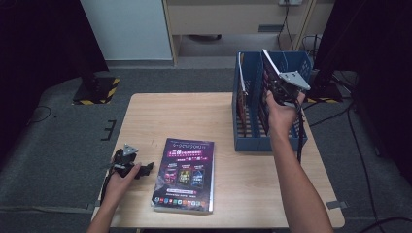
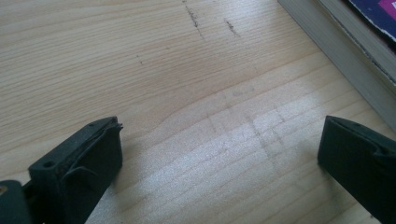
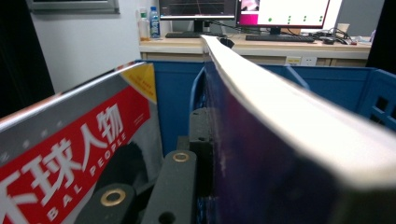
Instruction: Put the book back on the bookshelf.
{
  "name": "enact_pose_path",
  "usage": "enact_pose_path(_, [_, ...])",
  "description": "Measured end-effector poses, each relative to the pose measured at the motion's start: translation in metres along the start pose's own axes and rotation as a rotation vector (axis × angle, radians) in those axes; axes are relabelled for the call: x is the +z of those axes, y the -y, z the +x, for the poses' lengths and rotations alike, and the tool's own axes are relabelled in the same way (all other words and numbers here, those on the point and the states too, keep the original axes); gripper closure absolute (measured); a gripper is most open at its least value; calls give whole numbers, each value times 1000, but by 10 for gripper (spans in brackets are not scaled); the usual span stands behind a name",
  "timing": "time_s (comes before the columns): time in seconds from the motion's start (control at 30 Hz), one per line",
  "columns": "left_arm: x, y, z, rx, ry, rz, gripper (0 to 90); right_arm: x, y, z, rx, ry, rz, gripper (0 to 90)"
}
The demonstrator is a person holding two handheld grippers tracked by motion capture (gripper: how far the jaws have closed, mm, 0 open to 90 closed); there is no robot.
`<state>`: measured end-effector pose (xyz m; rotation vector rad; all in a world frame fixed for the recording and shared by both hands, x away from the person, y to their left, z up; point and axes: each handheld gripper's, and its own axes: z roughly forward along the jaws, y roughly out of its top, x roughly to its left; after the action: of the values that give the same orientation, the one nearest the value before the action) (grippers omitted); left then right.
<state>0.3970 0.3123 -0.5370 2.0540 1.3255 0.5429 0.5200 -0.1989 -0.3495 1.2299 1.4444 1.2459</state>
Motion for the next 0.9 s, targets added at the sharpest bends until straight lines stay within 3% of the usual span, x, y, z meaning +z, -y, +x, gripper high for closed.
enact_pose_path(0.33, [0, 0, 0, -1, 0, 0, 0, 8, 3, -2, 11, 3, 1, 826])
enact_pose_path(0.9, [0, 0, 0, -3, -1, -1, 0, 25, 16, -7, -18, 36, 19, 826])
